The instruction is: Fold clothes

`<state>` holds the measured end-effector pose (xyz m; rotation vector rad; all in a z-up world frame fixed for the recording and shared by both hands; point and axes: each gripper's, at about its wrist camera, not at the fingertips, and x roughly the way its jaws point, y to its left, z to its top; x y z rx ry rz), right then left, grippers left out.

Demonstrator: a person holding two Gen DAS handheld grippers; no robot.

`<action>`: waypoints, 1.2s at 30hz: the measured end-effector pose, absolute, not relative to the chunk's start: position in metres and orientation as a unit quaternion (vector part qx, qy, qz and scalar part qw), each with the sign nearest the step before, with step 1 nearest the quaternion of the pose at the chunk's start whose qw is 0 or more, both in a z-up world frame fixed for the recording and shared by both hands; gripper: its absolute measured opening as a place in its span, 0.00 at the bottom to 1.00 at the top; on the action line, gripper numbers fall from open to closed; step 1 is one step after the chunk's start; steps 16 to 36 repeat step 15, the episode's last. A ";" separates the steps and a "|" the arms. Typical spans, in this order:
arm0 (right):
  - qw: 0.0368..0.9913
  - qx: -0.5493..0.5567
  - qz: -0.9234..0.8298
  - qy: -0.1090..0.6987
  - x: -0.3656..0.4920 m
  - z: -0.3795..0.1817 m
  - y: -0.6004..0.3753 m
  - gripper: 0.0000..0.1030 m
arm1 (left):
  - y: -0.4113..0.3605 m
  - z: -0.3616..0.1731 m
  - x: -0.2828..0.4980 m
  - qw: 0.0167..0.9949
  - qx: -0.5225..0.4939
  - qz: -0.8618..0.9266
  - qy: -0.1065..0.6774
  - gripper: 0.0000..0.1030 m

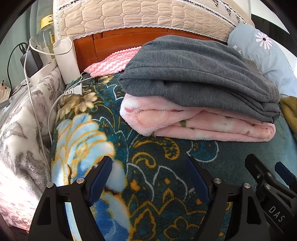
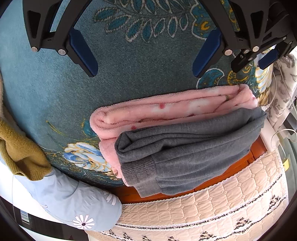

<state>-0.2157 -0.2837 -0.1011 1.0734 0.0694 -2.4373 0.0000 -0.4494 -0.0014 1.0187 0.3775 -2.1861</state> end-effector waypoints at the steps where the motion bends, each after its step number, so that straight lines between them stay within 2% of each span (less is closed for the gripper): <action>1: 0.236 0.391 -0.889 0.025 -0.216 -0.101 -0.284 1.00 | -0.449 -0.001 0.000 0.344 0.392 -0.841 0.145 0.80; 36: 0.236 0.390 -0.890 0.024 -0.215 -0.100 -0.282 1.00 | -0.443 0.002 0.002 0.352 0.385 -0.842 0.140 0.79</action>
